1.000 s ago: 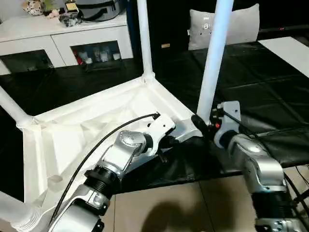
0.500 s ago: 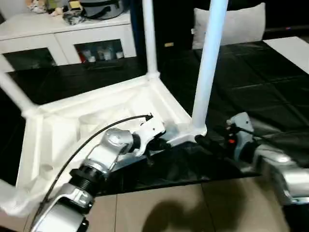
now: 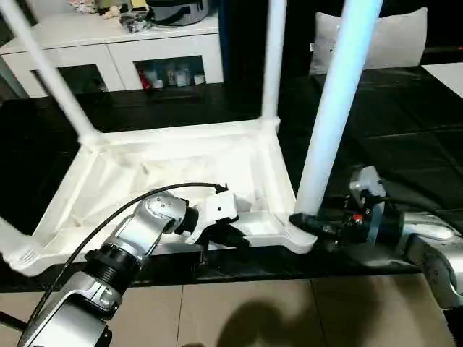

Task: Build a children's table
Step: Rotate leg to tighten

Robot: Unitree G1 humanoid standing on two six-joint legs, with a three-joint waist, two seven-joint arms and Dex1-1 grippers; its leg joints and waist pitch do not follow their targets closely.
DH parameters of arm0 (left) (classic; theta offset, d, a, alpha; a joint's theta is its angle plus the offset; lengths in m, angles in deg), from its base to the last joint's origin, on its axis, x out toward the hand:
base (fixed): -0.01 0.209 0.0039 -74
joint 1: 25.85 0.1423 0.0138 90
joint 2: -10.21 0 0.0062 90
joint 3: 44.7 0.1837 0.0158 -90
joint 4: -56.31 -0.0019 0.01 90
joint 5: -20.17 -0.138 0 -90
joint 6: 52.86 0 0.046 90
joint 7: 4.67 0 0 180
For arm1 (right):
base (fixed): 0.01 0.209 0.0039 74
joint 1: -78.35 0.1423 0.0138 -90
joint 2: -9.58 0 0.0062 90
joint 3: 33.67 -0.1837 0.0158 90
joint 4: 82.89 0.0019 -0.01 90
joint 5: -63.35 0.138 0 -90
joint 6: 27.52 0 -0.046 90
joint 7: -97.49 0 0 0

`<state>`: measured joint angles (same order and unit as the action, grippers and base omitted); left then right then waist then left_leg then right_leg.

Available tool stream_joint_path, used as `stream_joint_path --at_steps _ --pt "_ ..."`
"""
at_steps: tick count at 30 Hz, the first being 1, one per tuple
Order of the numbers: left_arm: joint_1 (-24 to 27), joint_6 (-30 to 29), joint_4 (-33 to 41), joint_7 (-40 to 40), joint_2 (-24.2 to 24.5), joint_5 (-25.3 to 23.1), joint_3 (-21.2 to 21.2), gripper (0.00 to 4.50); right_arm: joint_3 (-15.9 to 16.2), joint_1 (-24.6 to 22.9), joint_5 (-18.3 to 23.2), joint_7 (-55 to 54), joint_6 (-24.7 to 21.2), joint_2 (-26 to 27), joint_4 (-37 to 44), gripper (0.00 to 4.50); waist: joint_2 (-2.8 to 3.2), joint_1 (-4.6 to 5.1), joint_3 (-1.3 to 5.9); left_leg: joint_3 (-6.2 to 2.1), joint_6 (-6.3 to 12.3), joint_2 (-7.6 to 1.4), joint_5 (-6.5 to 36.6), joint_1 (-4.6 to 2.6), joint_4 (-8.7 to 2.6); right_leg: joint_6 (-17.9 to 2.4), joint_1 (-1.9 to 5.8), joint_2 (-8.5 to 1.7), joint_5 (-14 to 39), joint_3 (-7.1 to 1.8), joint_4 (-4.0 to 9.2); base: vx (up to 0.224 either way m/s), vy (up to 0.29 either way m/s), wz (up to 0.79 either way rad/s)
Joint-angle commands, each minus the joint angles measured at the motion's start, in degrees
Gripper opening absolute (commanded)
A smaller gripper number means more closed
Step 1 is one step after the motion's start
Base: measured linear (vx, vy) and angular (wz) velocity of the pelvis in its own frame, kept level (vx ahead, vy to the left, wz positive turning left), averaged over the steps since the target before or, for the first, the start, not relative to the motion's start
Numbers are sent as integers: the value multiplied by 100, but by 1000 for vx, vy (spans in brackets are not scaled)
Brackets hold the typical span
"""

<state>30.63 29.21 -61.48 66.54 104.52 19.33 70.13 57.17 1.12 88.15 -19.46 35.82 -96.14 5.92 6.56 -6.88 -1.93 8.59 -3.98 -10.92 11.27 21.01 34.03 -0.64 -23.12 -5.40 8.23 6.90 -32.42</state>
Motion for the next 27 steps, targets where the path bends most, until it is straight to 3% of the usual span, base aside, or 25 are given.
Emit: stream_joint_path --at_steps 1,13,14,19,23,26,27 --pt "-26 52 55 216 88 -52 127 0 138 53 45 169 -47 -65 65 320 -183 -2 364 16 573 -176 820 15 -361 -792 340 -340 2092 -263 368 0 0 0" --pt "-60 72 -56 174 33 -85 94 0 257 21 38 244 -139 -103 86 223 -185 -20 372 18 563 -163 760 15 -351 -706 332 -327 2199 -251 378 0 0 0" --pt "-59 49 -55 156 17 -79 84 0 256 11 38 192 -160 -71 108 213 -160 -18 368 16 561 -167 774 12 -352 -707 325 -325 2212 -252 381 0 0 0" --pt "-30 -106 -2 70 -45 -24 24 0 241 4 16 -228 -242 168 176 205 -176 4 353 19 495 -147 869 16 -363 -649 323 -320 2382 -242 405 0 0 0" --pt "-103 -441 -48 -534 -297 9 -238 0 259 208 -388 -1231 -379 616 -55 204 -162 118 303 13 300 -94 1180 2 -379 -445 303 -295 3002 -183 492 0 0 0" --pt "-232 -749 -157 -1219 -612 69 -535 0 20 519 -605 -2349 -607 1141 -456 204 -154 251 281 -7 195 -53 1422 -7 -369 -307 283 -286 3354 -122 556 0 0 0" --pt "-330 -988 -246 -1749 -833 46 -701 0 -73 694 -813 -3033 -742 1413 -669 204 -105 299 293 -33 149 -54 1479 1 -369 -265 289 -289 3336 -115 538 0 0 0"
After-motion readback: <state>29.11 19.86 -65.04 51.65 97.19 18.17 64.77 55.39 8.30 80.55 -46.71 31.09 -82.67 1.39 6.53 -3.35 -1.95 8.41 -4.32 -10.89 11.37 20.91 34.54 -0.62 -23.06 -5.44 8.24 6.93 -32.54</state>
